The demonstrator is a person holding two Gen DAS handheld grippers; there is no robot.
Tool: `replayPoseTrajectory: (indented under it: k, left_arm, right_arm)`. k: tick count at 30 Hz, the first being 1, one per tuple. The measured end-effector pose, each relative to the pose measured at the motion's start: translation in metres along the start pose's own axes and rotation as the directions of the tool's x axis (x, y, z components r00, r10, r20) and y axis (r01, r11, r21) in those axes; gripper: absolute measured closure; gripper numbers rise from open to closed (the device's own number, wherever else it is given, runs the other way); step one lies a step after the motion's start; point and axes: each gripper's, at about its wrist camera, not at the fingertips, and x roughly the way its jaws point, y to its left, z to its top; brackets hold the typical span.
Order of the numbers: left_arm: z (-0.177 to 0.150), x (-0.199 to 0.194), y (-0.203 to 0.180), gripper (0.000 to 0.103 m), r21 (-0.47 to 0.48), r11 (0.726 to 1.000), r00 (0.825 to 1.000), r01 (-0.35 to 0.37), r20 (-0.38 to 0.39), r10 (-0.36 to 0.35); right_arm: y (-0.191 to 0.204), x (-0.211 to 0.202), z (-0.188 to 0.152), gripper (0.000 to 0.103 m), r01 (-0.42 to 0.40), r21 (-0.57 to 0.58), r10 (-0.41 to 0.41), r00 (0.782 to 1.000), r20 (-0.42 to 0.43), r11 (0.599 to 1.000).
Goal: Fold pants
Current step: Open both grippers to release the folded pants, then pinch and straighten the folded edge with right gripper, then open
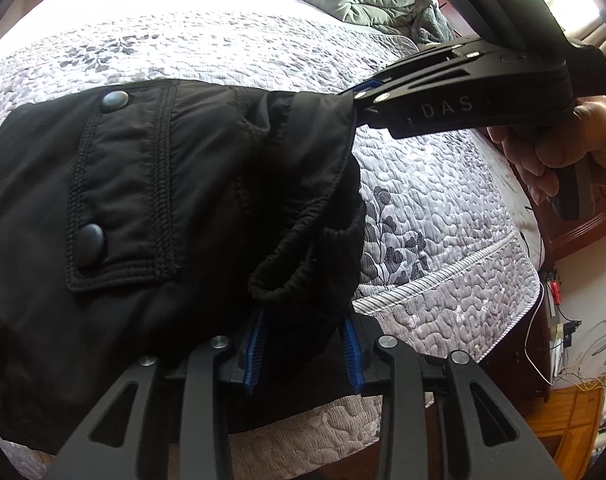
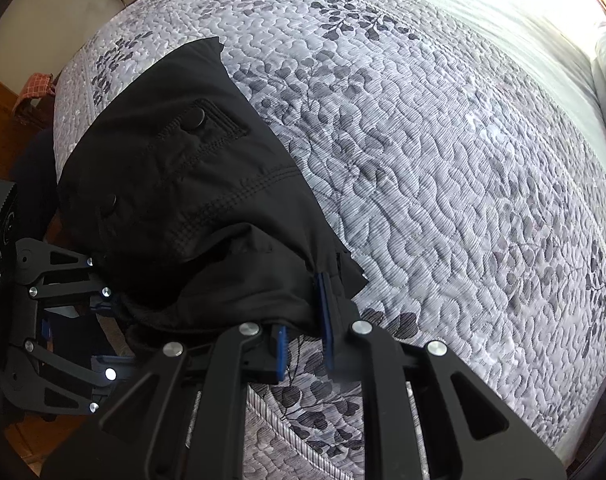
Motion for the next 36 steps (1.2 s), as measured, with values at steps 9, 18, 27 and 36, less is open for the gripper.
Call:
replayPoseTrajectory:
  k: [9, 18, 27, 36]
  left_arm:
    - [-0.002, -0.001, -0.006, 0.037, 0.033, 0.999, 1.0, 0.003, 0.002, -0.003]
    - [-0.003, -0.004, 0.0, 0.034, 0.037, 0.999, 0.999, 0.038, 0.0, -0.038]
    - [0.0, -0.008, 0.009, 0.029, 0.009, 0.994, 0.994, 0.106, -0.011, -0.106]
    - [0.003, -0.038, 0.023, 0.02, 0.04, 0.996, 0.996, 0.082, 0.042, -0.084]
  right_arm:
    - [0.008, -0.011, -0.008, 0.038, 0.127, -0.005, -0.127, 0.991, -0.032, 0.992]
    - [-0.004, -0.028, -0.028, 0.051, 0.117, 0.071, -0.115, 0.993, -0.036, 0.991]
    - [-0.016, -0.057, -0.057, 0.073, -0.099, 0.272, 0.048, 0.981, 0.187, 0.957]
    - [0.006, -0.026, -0.049, 0.076, -0.275, 0.291, 0.17, 0.925, 0.339, 0.916]
